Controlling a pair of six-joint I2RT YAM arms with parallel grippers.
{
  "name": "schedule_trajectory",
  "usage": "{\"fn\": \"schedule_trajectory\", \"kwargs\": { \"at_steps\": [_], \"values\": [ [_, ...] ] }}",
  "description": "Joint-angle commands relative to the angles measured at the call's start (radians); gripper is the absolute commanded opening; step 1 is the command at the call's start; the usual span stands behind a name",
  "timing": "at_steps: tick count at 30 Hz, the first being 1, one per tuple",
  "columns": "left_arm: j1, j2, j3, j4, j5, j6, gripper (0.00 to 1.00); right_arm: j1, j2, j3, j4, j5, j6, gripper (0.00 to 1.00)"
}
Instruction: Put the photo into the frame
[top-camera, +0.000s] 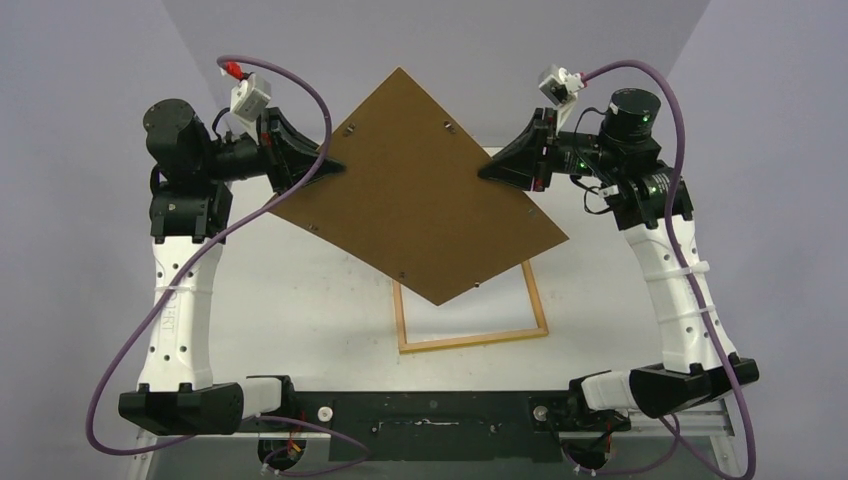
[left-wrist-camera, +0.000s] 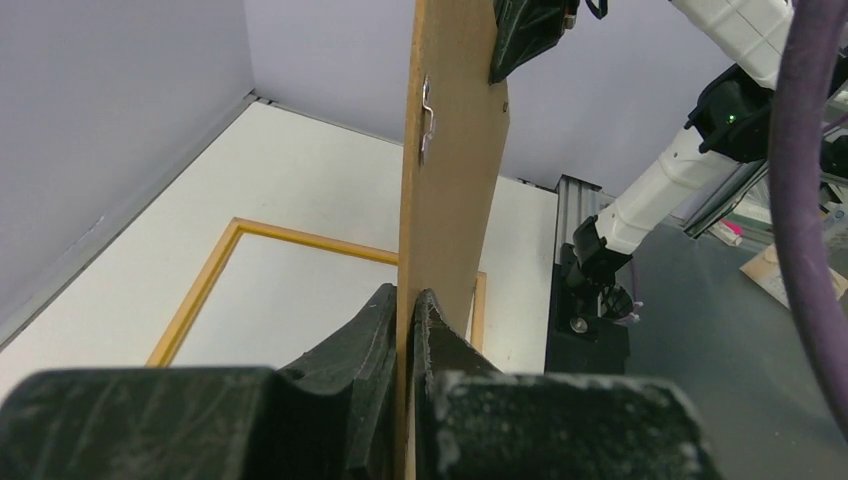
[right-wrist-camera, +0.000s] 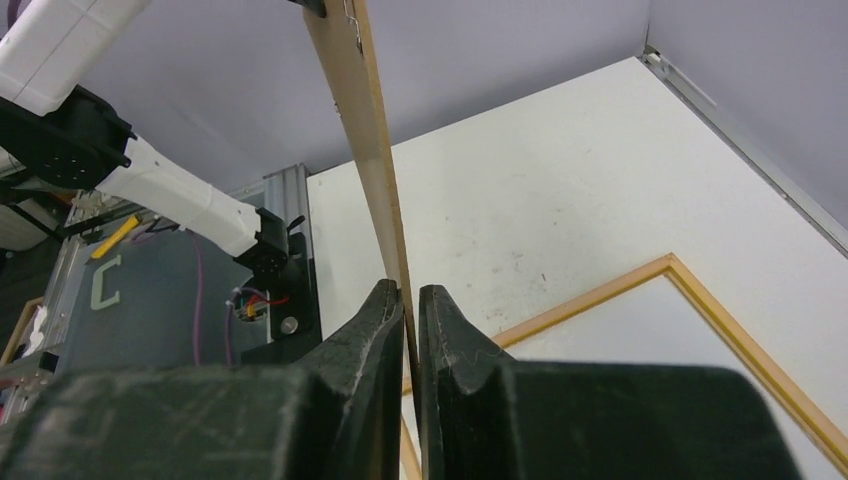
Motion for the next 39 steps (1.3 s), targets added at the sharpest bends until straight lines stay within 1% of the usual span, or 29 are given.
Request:
{"fn": "schedule_trajectory", "kwargs": {
  "at_steps": [1,3,4,6,8,10,12,14,16,17,21,23,24,26,30,34,39],
  "values": [
    [-0.002,-0.005,0.013,0.165,-0.171,-0.037,0.02,0.032,-0.073,-0.067,0.079,0.091,0.115,0.0],
    [-0.002,-0.009,0.001,0.134,-0.204,-0.018,0.08,0.032,-0.092,-0.125,0.199,0.116,0.228,0.0],
    [-0.001,-0.011,-0.005,0.113,-0.214,-0.005,0.13,0.031,-0.097,-0.145,0.244,0.139,0.272,0.0],
    [-0.001,-0.016,-0.014,0.082,-0.236,0.016,0.27,0.031,-0.094,-0.173,0.284,0.175,0.357,0.0],
    [-0.001,-0.022,-0.026,0.056,-0.252,0.035,0.32,0.032,-0.088,-0.198,0.325,0.211,0.474,0.0],
    [0.001,-0.029,-0.042,0.026,-0.279,0.055,0.39,0.035,-0.088,-0.235,0.408,0.221,0.625,0.0],
    [0.001,-0.035,-0.066,-0.004,-0.316,0.081,0.44,0.046,-0.096,-0.274,0.445,0.253,0.73,0.0],
    [0.001,-0.036,-0.088,-0.022,-0.356,0.091,0.49,0.065,-0.102,-0.297,0.423,0.282,0.768,0.0],
    [0.001,-0.033,-0.102,-0.041,-0.392,0.105,0.56,0.072,-0.111,-0.308,0.364,0.307,0.752,0.0],
    [0.03,-0.031,-0.104,-0.054,-0.415,0.111,0.6,0.072,-0.117,-0.309,0.33,0.319,0.741,0.0],
    [0.034,-0.011,-0.084,-0.128,-0.487,0.149,0.81,0.073,-0.121,-0.306,0.213,0.359,0.717,0.0],
    [0.035,-0.005,-0.084,-0.139,-0.509,0.154,0.9,0.072,-0.123,-0.317,0.167,0.393,0.717,0.0],
    [0.035,-0.005,-0.087,-0.144,-0.525,0.155,0.96,0.071,-0.125,-0.325,0.152,0.409,0.718,0.0],
    [0.036,-0.006,-0.095,-0.153,-0.57,0.158,0.97,0.071,-0.128,-0.335,0.127,0.439,0.726,0.0],
    [0.036,-0.017,-0.134,-0.167,-0.705,0.167,0.97,0.067,-0.119,-0.332,0.087,0.491,0.759,0.0],
    [0.036,-0.025,-0.183,-0.194,-0.926,0.104,0.97,0.064,-0.099,-0.307,0.033,0.559,0.804,0.0],
    [0.041,-0.015,-0.213,-0.273,-1.213,0.034,0.97,0.06,-0.089,-0.296,-0.012,0.665,0.877,0.0]
  ]
}}
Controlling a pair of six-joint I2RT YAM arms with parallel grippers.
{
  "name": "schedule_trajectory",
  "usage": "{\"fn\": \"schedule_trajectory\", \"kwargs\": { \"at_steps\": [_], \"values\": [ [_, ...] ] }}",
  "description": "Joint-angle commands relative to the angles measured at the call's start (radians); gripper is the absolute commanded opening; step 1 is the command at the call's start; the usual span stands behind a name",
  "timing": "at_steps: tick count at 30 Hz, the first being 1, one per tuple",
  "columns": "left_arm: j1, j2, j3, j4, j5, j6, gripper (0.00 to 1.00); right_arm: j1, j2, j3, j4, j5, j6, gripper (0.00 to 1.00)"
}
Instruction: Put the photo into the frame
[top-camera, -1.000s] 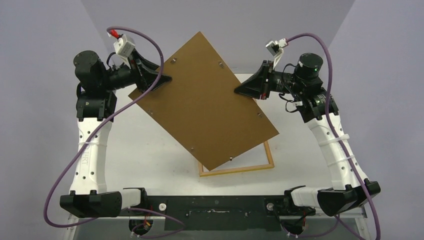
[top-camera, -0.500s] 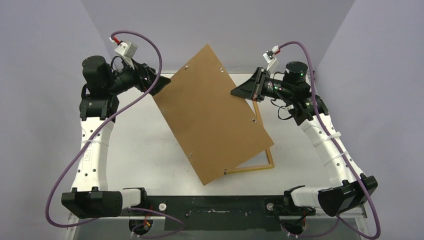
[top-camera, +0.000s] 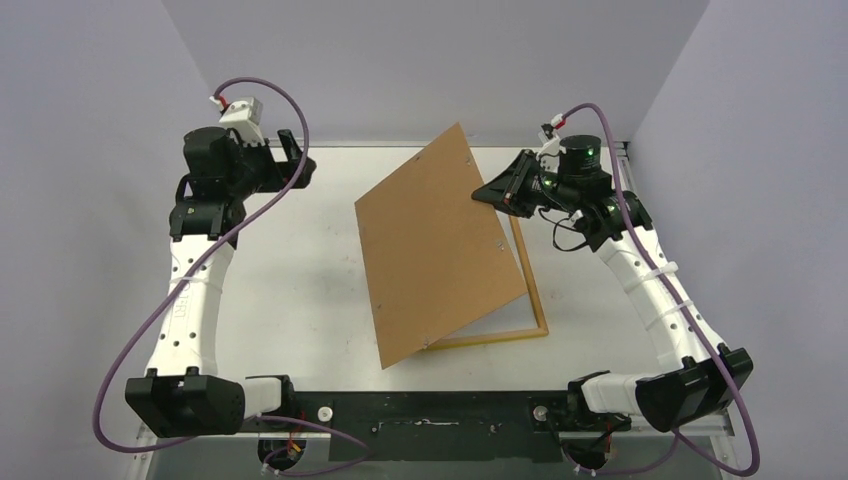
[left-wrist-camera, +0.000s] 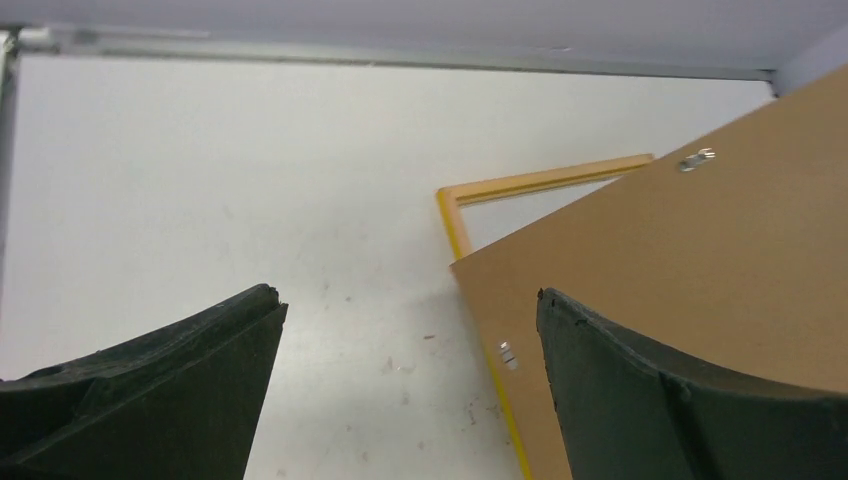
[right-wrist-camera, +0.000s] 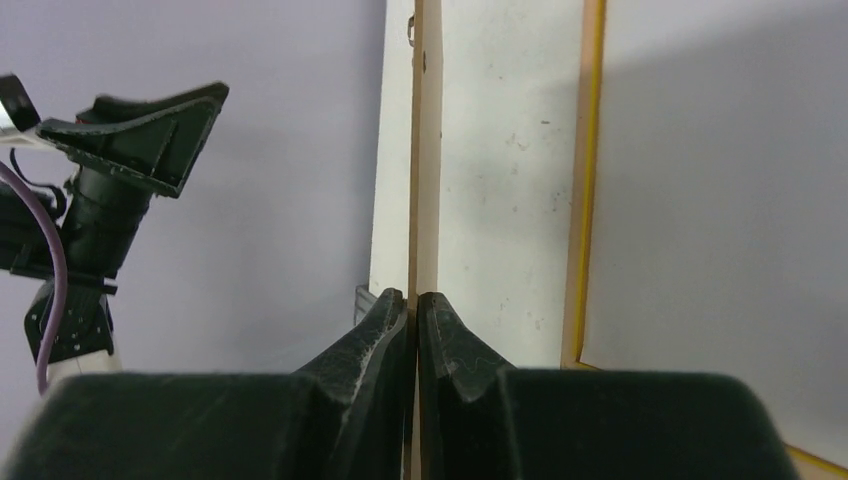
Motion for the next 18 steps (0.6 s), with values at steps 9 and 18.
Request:
{"fn": "schedule_trajectory", "kwargs": {
  "at_steps": [9,18],
  "values": [
    [0.05,-0.04,-0.255,0.008,-0.177,-0.264,0.97,-0.045,0.037,0.144,-0.096,0.23,0.069,0.0],
    [-0.065,0.063,-0.427,0.096,0.046,-0.438,0.7,-0.094,0.055,0.292,-0.203,0.373,-0.051,0.0]
  ]
}}
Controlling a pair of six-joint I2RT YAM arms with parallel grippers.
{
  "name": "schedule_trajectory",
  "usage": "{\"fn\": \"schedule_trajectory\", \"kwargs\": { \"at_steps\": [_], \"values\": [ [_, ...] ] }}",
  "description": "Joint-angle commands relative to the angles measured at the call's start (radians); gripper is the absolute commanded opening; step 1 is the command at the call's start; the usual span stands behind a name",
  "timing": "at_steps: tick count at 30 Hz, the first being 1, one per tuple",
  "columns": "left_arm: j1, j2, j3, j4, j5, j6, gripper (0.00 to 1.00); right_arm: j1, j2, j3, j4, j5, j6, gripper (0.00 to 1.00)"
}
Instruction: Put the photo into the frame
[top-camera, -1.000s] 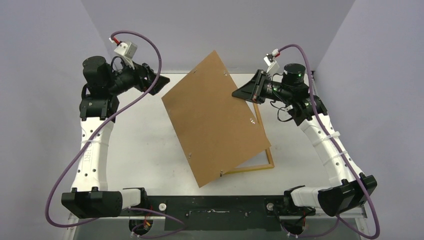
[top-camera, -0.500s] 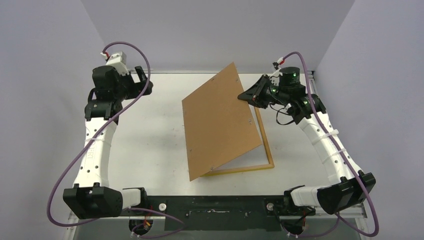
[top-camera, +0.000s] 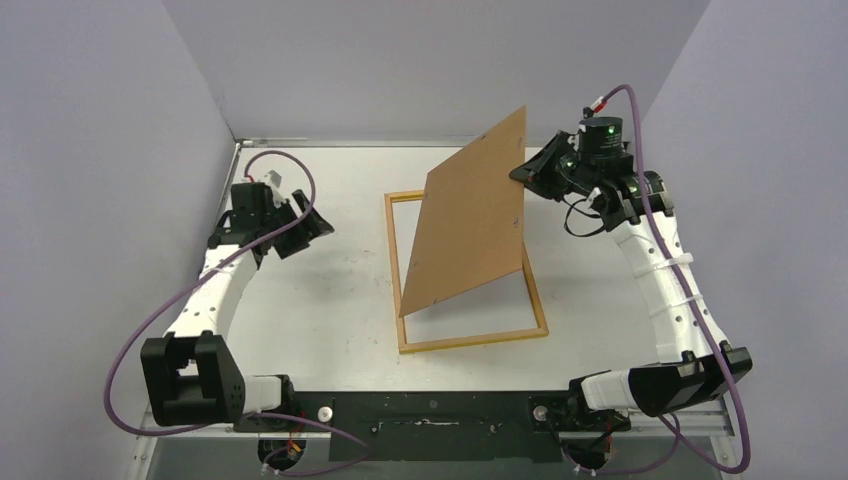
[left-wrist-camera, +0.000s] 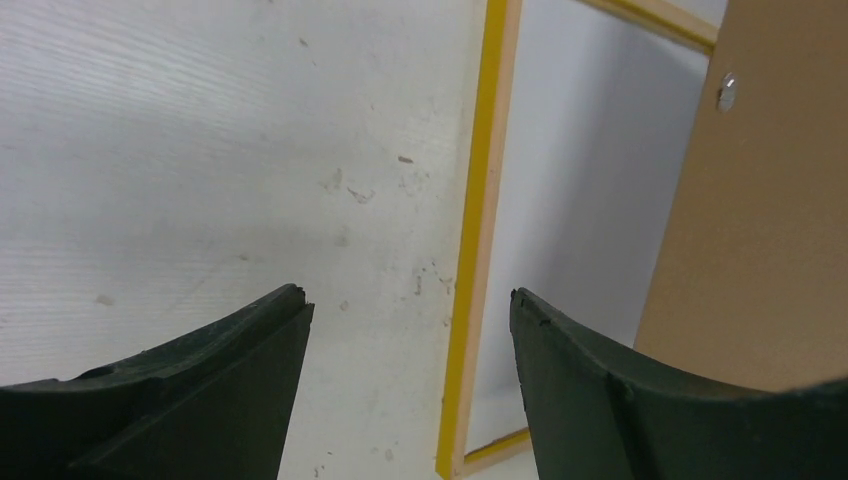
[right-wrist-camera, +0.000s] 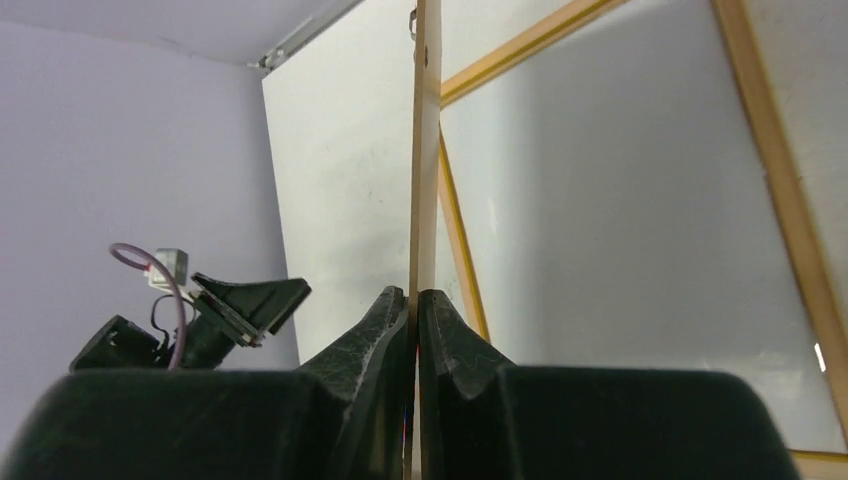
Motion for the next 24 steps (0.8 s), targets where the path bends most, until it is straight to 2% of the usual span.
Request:
{"fn": "schedule_trajectory", "kwargs": {
  "at_steps": [1,5,8,12,13,17,19,24],
  "values": [
    [-0.135,0.046,-0.02,0.112,0.091,-0.103,0.71,-0.024,-0.007,0.126,0.013,0.066,-0.045,0.0],
    [-0.28,0.138,-0.02,0.135,0.046,-0.14,0.83,-0.043,-0.009,0.178,-0.044,0.122,-0.107,0.0],
    [-0.347,0.212,-0.014,0.155,0.011,-0.16,0.97,-0.056,-0.015,0.199,-0.08,0.152,-0.142,0.0],
    [-0.428,0.312,0.016,0.202,-0.065,-0.16,0.97,-0.064,-0.028,0.2,-0.095,0.163,-0.158,0.0],
    [-0.44,0.344,0.032,0.201,-0.077,-0.167,0.91,-0.065,-0.032,0.199,-0.099,0.164,-0.157,0.0],
    [-0.458,0.485,0.092,0.194,-0.097,-0.196,0.41,-0.07,-0.047,0.183,-0.107,0.16,-0.146,0.0],
    [-0.462,0.513,0.117,0.18,-0.113,-0.193,0.35,-0.072,-0.051,0.181,-0.109,0.159,-0.145,0.0],
    [-0.463,0.553,0.148,0.176,-0.117,-0.168,0.34,-0.074,-0.061,0.179,-0.112,0.167,-0.143,0.0]
  ]
}}
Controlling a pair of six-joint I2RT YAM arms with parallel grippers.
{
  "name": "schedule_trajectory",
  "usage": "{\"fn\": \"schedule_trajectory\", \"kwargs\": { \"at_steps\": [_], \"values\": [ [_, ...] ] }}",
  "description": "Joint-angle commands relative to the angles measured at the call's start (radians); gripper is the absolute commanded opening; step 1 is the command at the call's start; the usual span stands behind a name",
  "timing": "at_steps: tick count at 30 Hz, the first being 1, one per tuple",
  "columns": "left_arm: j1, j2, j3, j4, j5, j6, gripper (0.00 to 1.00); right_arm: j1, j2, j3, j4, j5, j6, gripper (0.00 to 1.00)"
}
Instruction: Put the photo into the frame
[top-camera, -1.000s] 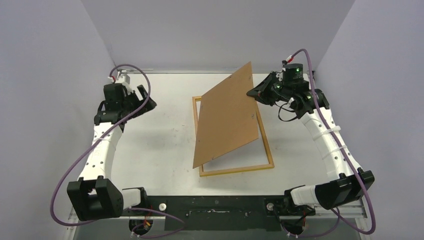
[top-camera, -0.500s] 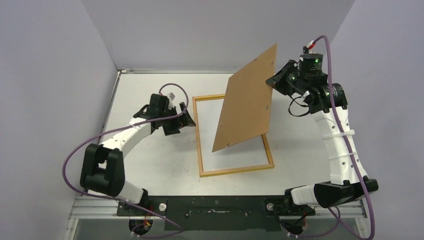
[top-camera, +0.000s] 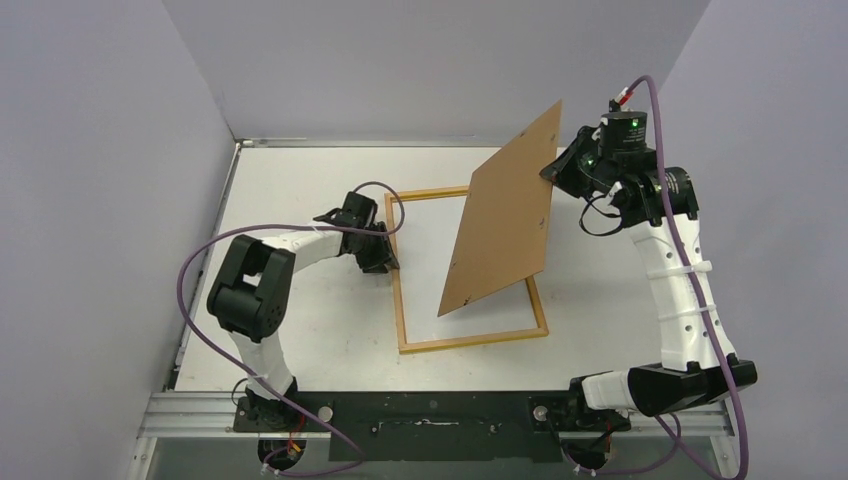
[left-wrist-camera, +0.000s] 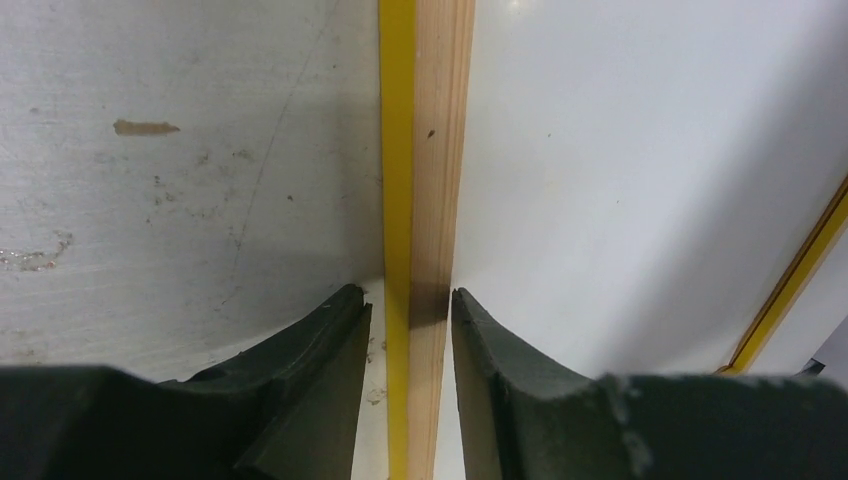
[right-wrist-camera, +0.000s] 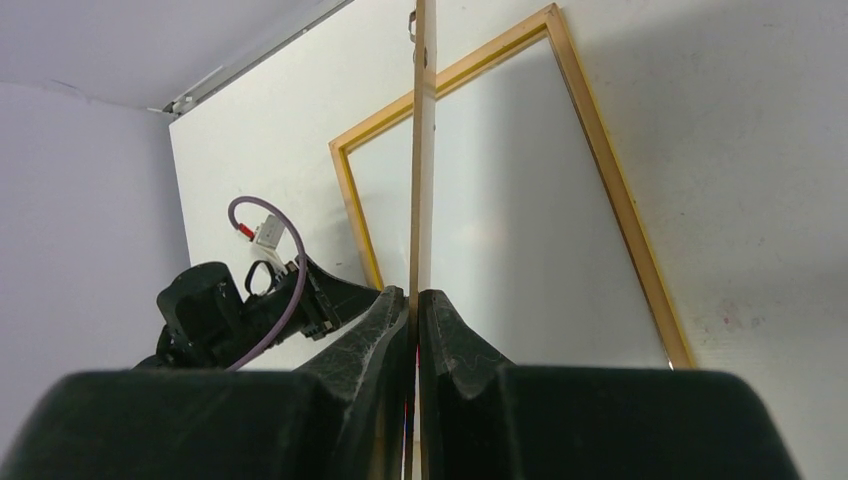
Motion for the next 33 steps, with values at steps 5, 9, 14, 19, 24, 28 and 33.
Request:
{"fn": "schedule_trajectory", "kwargs": {
  "at_steps": [5,9,14,19,24,28,33],
  "values": [
    [-0.005,0.076,0.123,-0.017,-0.027,0.071,0.36,-0.009,-0.057,0.021,0.079,0.003,0.022,0.0],
    [-0.008,0.116,0.173,-0.11,-0.116,0.137,0.26,-0.01,-0.058,0.001,0.099,-0.014,0.03,0.0],
    [0.01,0.107,0.178,-0.135,-0.146,0.196,0.09,-0.009,-0.041,0.004,0.101,-0.052,0.023,0.0],
    [0.074,0.114,0.196,-0.154,-0.067,0.256,0.05,0.002,-0.022,0.005,0.121,-0.103,0.019,0.0],
    [0.154,0.12,0.208,-0.182,-0.026,0.28,0.05,0.071,-0.001,-0.007,0.185,-0.118,0.014,0.0],
    [0.194,0.106,0.206,-0.185,0.025,0.278,0.12,0.153,0.022,-0.029,0.243,-0.1,0.003,0.0],
    [0.225,0.069,0.198,-0.198,0.072,0.272,0.32,0.177,0.019,-0.116,0.391,-0.116,0.054,0.0]
  ]
}}
